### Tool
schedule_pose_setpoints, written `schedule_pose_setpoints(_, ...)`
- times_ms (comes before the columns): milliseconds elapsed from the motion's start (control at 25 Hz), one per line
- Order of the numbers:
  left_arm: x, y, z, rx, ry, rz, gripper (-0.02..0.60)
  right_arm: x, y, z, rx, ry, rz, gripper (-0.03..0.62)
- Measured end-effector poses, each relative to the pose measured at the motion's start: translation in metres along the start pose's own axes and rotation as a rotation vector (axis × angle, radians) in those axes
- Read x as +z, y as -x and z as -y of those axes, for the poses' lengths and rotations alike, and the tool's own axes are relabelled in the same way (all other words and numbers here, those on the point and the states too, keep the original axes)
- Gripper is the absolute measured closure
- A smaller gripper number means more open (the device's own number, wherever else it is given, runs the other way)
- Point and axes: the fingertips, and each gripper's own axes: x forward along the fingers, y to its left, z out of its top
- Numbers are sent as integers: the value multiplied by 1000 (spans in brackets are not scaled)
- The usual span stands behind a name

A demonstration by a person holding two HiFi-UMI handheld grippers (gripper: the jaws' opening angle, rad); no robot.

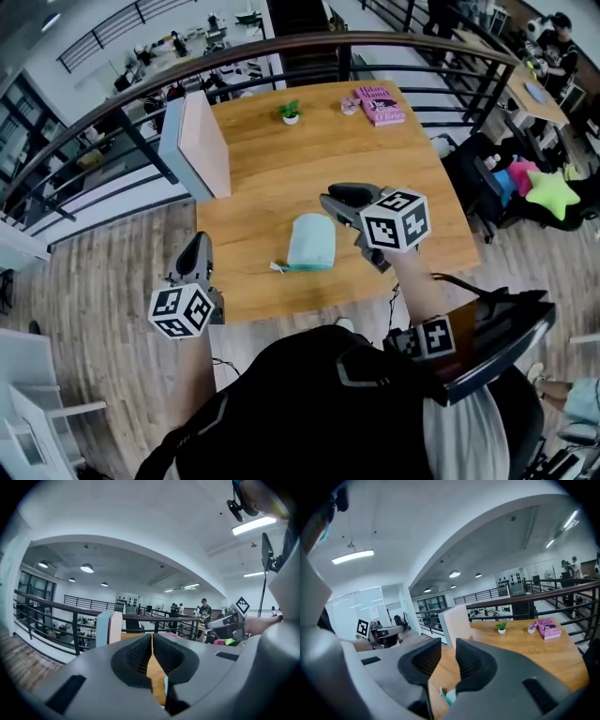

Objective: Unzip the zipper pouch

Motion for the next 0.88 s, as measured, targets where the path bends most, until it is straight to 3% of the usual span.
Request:
schedule_pose_setpoints(120, 33, 4, 1, 2, -1, 39, 552, 27, 14, -10, -15, 3, 75, 548)
schedule_pose_setpoints(280, 63, 11, 13, -45, -12, 63, 552, 45, 25, -25, -35, 49, 116, 583)
schedule_pose_setpoints(400, 72, 14, 19, -34, -71, 56, 552, 48, 31, -23, -65, 31, 145, 585)
schedule_pose_setpoints(560, 83, 18, 16, 36, -146, 85, 552, 44, 37, -20, -119, 73, 135, 586)
schedule_pose_setpoints(760, 85, 15, 9, 84, -182, 90, 552, 42, 38, -20, -152, 125, 121, 586)
schedule_pose_setpoints(880, 80, 11, 8, 86, -166, 81, 552, 40, 36, -18, -157, 120, 114, 586)
